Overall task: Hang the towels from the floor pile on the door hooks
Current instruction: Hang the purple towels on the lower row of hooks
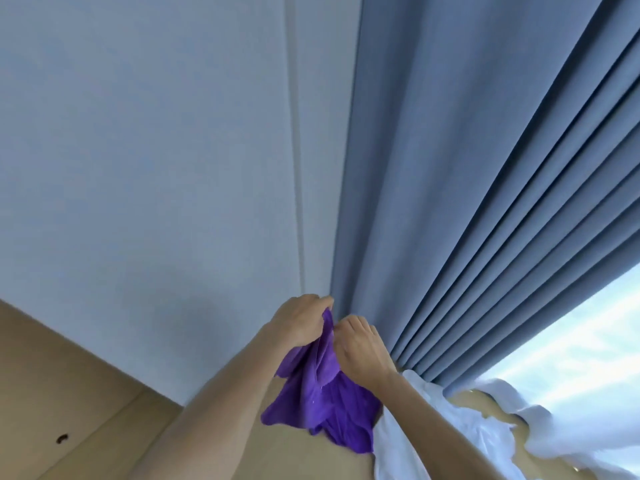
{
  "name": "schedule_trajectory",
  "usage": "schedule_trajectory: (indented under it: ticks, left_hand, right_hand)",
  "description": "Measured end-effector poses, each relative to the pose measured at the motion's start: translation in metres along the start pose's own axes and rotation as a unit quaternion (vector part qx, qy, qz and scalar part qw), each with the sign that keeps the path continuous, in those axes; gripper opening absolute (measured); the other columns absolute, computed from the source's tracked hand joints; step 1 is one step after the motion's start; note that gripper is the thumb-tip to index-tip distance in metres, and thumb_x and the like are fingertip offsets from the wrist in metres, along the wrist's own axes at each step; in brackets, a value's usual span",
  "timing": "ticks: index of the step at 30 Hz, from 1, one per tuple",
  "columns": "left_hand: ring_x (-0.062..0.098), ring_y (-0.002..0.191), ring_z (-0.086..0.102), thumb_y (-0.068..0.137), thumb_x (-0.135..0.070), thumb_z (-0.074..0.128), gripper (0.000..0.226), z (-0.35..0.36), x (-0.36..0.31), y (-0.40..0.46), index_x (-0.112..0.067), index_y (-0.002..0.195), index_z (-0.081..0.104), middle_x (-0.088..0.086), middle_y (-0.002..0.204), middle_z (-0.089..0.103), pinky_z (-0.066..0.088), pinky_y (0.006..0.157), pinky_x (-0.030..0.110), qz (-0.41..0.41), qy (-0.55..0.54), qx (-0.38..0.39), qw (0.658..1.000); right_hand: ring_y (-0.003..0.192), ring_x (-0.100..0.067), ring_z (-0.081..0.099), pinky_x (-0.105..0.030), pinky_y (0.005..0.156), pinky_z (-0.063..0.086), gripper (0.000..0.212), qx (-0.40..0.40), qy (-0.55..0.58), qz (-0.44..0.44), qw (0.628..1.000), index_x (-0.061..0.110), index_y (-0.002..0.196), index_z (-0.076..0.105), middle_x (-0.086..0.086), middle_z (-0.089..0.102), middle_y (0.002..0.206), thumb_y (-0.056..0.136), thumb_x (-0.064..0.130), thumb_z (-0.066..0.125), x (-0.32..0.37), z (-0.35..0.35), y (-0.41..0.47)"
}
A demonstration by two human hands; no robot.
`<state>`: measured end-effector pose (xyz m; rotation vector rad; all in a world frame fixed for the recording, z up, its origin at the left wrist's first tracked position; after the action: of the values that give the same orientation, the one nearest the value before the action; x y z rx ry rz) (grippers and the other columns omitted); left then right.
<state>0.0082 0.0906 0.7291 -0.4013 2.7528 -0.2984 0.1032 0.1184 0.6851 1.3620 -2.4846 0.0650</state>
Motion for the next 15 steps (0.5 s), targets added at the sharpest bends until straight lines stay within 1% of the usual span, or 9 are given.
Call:
schedule_trajectory:
  ticks: [2,4,6,8,10,11,12,14,15]
  left_hand:
    - [0.031,0.097,0.054,0.091,-0.007,0.033,0.021,-0.03,-0.004,-0.019,-0.012,0.103,0.049,0.01,0.107,0.057,0.041,0.078,0.037,-0.018,-0.013,-0.02,1.0]
    - [0.03,0.093,0.052,0.092,-0.009,0.033,0.013,-0.059,-0.008,-0.04,-0.012,0.095,0.045,0.01,0.103,0.055,0.039,0.075,0.036,-0.036,-0.02,-0.048,0.998]
    - [0.028,0.088,0.05,0.093,-0.01,0.032,0.01,-0.086,-0.009,-0.065,-0.014,0.089,0.041,0.009,0.099,0.053,0.038,0.074,0.034,-0.051,-0.029,-0.087,0.994]
    - [0.024,0.087,0.048,0.094,-0.009,0.031,0.011,-0.11,-0.006,-0.093,-0.013,0.089,0.041,0.008,0.099,0.051,0.037,0.074,0.031,-0.066,-0.032,-0.128,0.989]
    - [0.021,0.087,0.046,0.094,-0.008,0.031,0.012,-0.132,0.001,-0.122,-0.012,0.09,0.042,0.006,0.099,0.049,0.036,0.076,0.029,-0.084,-0.026,-0.161,0.983]
    - [0.02,0.088,0.045,0.094,-0.008,0.032,0.012,-0.142,0.007,-0.138,-0.011,0.09,0.042,0.004,0.098,0.047,0.035,0.076,0.028,-0.095,-0.021,-0.173,0.98]
    - [0.02,0.089,0.045,0.094,-0.007,0.032,0.012,-0.152,0.014,-0.155,-0.011,0.09,0.042,0.004,0.097,0.046,0.035,0.076,0.027,-0.108,-0.013,-0.182,0.977]
    - [0.023,0.091,0.048,0.093,-0.006,0.034,0.012,-0.167,0.036,-0.189,-0.01,0.09,0.044,0.006,0.1,0.048,0.035,0.075,0.027,-0.151,0.005,-0.191,0.97]
    - [0.024,0.091,0.049,0.091,-0.004,0.035,0.011,-0.171,0.05,-0.208,-0.01,0.088,0.044,0.008,0.101,0.05,0.036,0.073,0.028,-0.18,0.008,-0.188,0.965]
  right_hand:
    - [0.094,-0.02,0.049,-0.03,0.087,0.04,0.058,0.019,0.038,0.001,0.999,0.013,0.102,0.06,-0.001,0.056,0.099,0.081,0.048,0.017,0.012,-0.013,-0.003]
    - [0.099,-0.02,0.048,-0.029,0.09,0.037,0.066,0.01,0.048,-0.011,0.999,0.013,0.106,0.059,0.0,0.057,0.103,0.079,0.055,0.016,0.023,-0.029,-0.006]
    - [0.102,-0.023,0.05,-0.031,0.09,0.038,0.056,0.015,0.039,-0.035,0.999,0.012,0.109,0.059,-0.001,0.059,0.105,0.087,0.052,0.027,0.034,-0.041,-0.005]
    - [0.1,-0.024,0.051,-0.033,0.088,0.04,0.034,-0.001,0.036,-0.057,0.998,0.01,0.107,0.059,-0.003,0.06,0.104,0.094,0.036,0.043,0.046,-0.058,-0.001]
    - [0.079,-0.024,0.055,-0.036,0.071,0.047,0.022,-0.044,0.025,-0.097,0.994,0.008,0.087,0.062,-0.004,0.061,0.085,0.09,0.022,0.044,0.07,-0.083,0.004]
    - [0.067,-0.024,0.051,-0.035,0.061,0.045,0.023,-0.055,0.006,-0.114,0.992,0.009,0.077,0.059,-0.004,0.058,0.075,0.086,0.019,0.041,0.083,-0.093,0.006]
    - [0.064,-0.025,0.049,-0.033,0.059,0.038,0.023,-0.047,0.002,-0.12,0.992,0.008,0.074,0.056,-0.004,0.057,0.073,0.086,0.017,0.039,0.096,-0.101,0.009]
    - [0.076,-0.033,0.054,-0.032,0.066,0.03,0.019,-0.025,0.013,-0.136,0.99,0.006,0.086,0.054,-0.011,0.062,0.083,0.093,0.016,0.04,0.118,-0.114,0.016]
    - [0.08,-0.036,0.056,-0.033,0.067,0.031,0.017,-0.01,0.028,-0.15,0.988,0.005,0.092,0.053,-0.013,0.064,0.086,0.094,0.017,0.041,0.129,-0.119,0.019]
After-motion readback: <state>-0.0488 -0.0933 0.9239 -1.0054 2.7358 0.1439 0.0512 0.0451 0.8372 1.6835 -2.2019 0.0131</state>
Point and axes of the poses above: each hand's wrist, its own y-axis towards the middle knuckle, its own z-axis out of the palm, x = y × z, the point moved 8 cm from there along y, towards the middle knuckle
